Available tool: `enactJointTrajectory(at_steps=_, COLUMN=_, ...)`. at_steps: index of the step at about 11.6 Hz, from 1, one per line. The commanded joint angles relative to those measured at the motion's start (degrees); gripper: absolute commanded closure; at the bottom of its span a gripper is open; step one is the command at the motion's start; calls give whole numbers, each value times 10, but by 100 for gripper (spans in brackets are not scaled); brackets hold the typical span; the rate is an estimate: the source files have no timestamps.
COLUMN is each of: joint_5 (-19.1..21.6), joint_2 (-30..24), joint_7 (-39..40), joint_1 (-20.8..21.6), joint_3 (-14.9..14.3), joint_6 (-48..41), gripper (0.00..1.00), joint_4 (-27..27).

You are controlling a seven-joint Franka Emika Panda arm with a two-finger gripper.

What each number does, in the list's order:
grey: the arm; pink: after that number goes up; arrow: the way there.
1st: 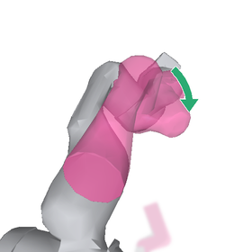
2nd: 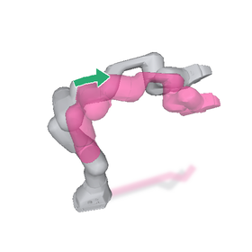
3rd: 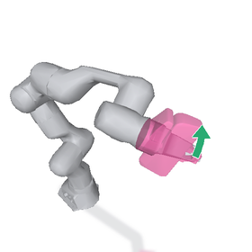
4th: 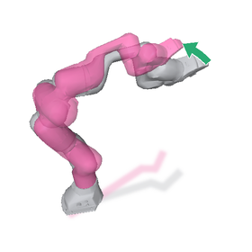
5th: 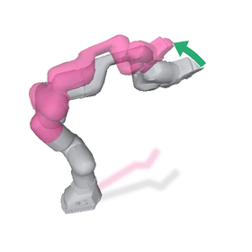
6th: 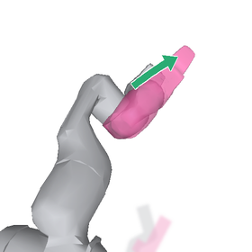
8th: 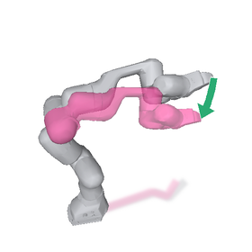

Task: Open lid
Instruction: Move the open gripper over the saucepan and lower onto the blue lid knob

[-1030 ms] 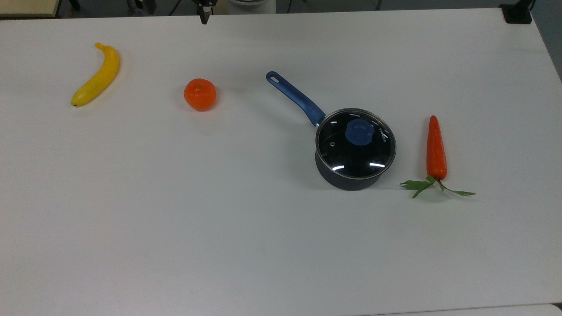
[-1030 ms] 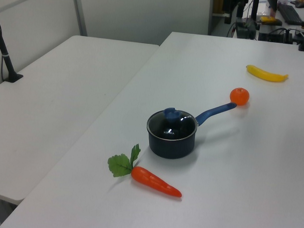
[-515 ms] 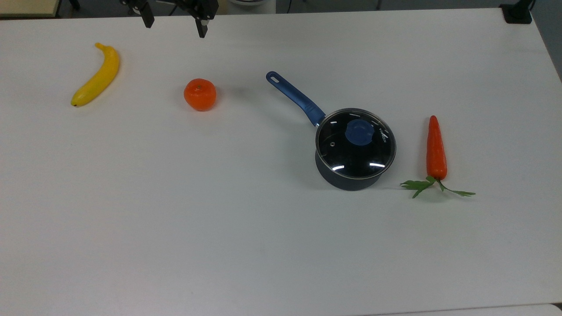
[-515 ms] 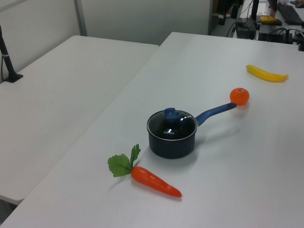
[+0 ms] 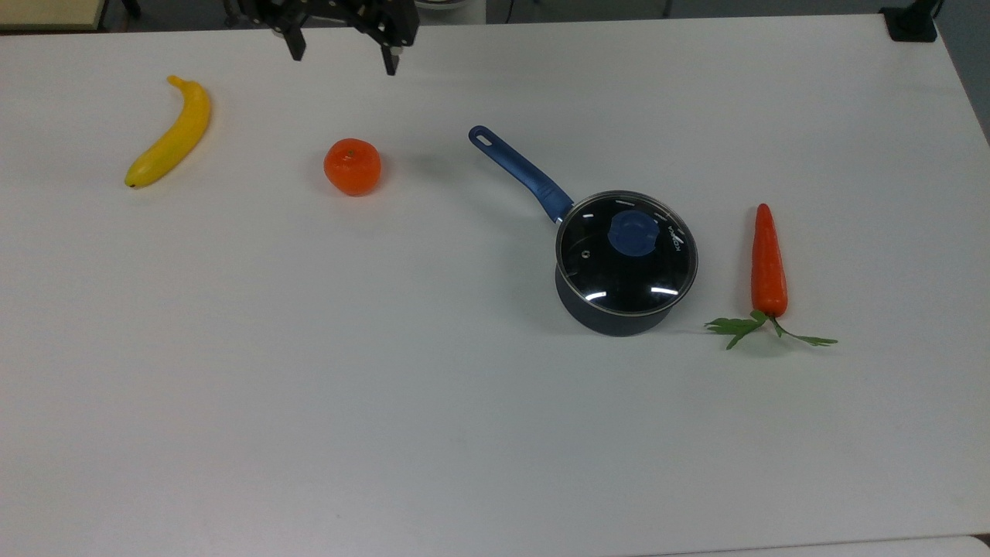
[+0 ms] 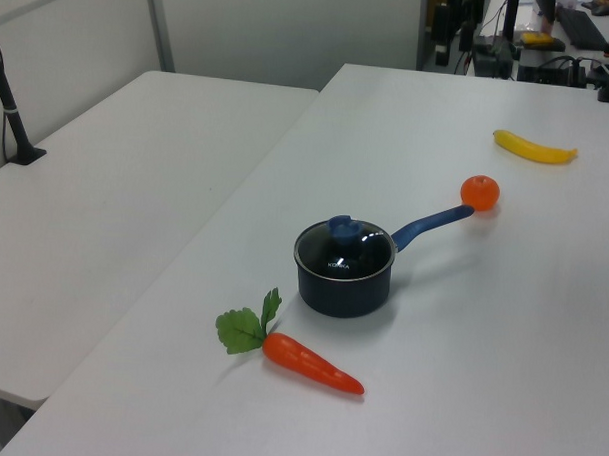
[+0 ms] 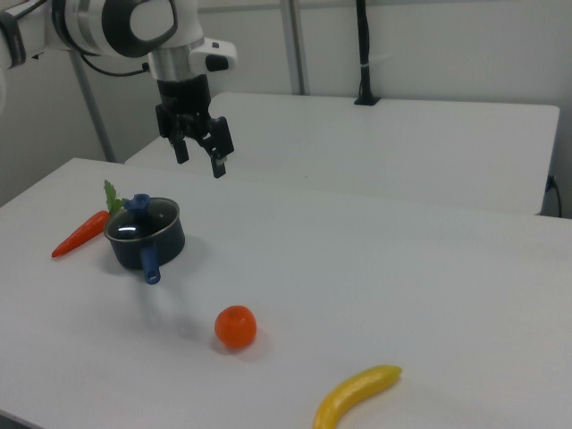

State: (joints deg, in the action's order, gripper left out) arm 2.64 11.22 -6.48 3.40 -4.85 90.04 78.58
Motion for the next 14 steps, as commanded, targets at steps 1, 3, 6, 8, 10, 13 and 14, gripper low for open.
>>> enactJointTrajectory(at_steps=1, joint_5=3, joint_2=-8, joint_7=-12, joint_1=7, joint_3=-2, joint_6=-2, gripper=0, joint_4=18)
enactJointTrajectory(at_steps=3, joint_5=26, joint_2=-7, joint_7=-50, joint_1=5, joint_3=-2, joint_6=3, gripper=0, joint_4=17)
enactJointTrajectory(at_steps=6, joint_5=61, joint_2=-5, joint_7=-64, joint_1=4, joint_3=-7, joint_6=7, gripper=0, joint_4=19)
enactJointTrajectory(at_steps=8, joint_5=69, joint_2=-1, joint_7=-64, joint_1=11, joint_3=-2, joint_6=36, gripper=0, joint_4=17)
enactJointTrajectory(at_steps=10, joint_5=83, joint_2=13, joint_7=-65, joint_1=34, joint_3=2, joint_6=56, gripper=0, joint_4=16)
enactJointTrajectory(at_steps=13, joint_5=73, joint_2=48, joint_7=-99, joint_1=115, joint_3=1, joint_6=84, gripper=0, joint_4=12)
enactJointTrajectory(at_steps=14, joint_5=71, joint_2=56, joint_7=-114, joint_1=135, joint_3=1, joint_6=109, gripper=0, joint_4=8)
